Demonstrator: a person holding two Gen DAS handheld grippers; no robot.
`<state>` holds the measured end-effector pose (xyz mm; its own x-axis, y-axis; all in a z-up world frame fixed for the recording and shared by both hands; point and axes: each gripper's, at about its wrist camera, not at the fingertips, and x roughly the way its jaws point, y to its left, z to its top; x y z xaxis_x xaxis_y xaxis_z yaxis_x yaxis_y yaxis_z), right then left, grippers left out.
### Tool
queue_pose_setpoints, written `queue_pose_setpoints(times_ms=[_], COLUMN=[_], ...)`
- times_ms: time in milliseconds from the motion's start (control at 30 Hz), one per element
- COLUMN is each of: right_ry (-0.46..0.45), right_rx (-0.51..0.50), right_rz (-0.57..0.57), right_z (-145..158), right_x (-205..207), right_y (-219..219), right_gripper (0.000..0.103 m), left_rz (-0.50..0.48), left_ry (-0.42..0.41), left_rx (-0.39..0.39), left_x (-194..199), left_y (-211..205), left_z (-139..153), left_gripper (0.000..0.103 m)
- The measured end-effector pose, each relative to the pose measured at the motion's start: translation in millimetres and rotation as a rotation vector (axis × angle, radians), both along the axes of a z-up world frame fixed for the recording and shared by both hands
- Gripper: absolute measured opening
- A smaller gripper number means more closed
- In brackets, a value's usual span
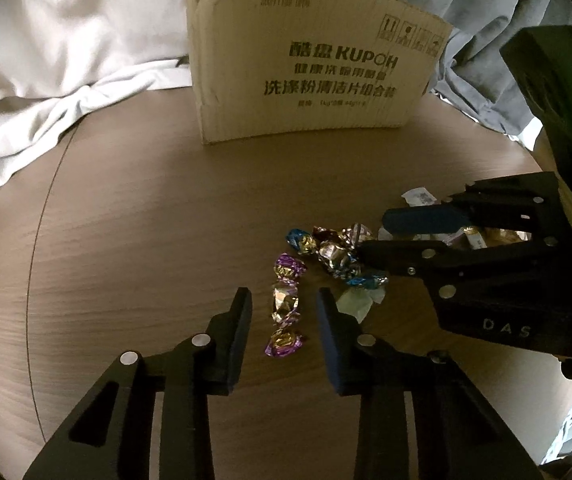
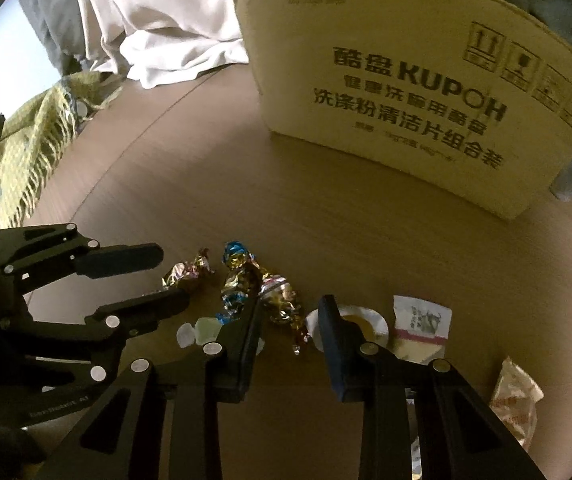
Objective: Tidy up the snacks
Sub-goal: 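Close both tools on the foil-wrapped candies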
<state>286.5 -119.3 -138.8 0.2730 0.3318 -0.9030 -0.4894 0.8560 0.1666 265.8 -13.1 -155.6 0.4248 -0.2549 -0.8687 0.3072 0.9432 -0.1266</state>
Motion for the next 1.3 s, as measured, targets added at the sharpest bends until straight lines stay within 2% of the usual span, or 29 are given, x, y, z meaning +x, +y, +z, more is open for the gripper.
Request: queue_pose_setpoints(times_ms=[233,300,367,567,933,1300], right_ry=[0.002,0.002,0.003,0.012,-0.072,-0.214], right_rx=[-0.015,-0.013,-0.009,0.017,0.054,0.119], right_rz=[0.039,0.044,0.044,0.037,-0.047,-0.164], right_z=[-2.7,-3.3,-4.6,-7.2,13.2,65.8], right_x=[4.3,4.7,4.9,5.9,-8.1,-25.4], right_y=[9.4,11.7,12.4,14.3,-1.3,-26.3], right_gripper=[0.031,0.031,0.023,0.021,0.02,0.02], left_rz=[0.012,0.019,0.022,0.027,0.06,0.075], left_ry=[0.031,0.038,0.039,0.033,-0.08,-0.245], left_rx=[-0.026,-0.037,-0.041,-0.045,-0.043,-0.089], left_x=[3.2,3.8,4.0,3.4,-6.7,-20.7], left_y=[1.4,2.5,3.3,3.5,6.2,5.6], left_z=[-7.0,-8.6,-9.0,-8.8,21.6,77.9], left_gripper=[0.019,0.018,0.018,0.017,0.017,0.017])
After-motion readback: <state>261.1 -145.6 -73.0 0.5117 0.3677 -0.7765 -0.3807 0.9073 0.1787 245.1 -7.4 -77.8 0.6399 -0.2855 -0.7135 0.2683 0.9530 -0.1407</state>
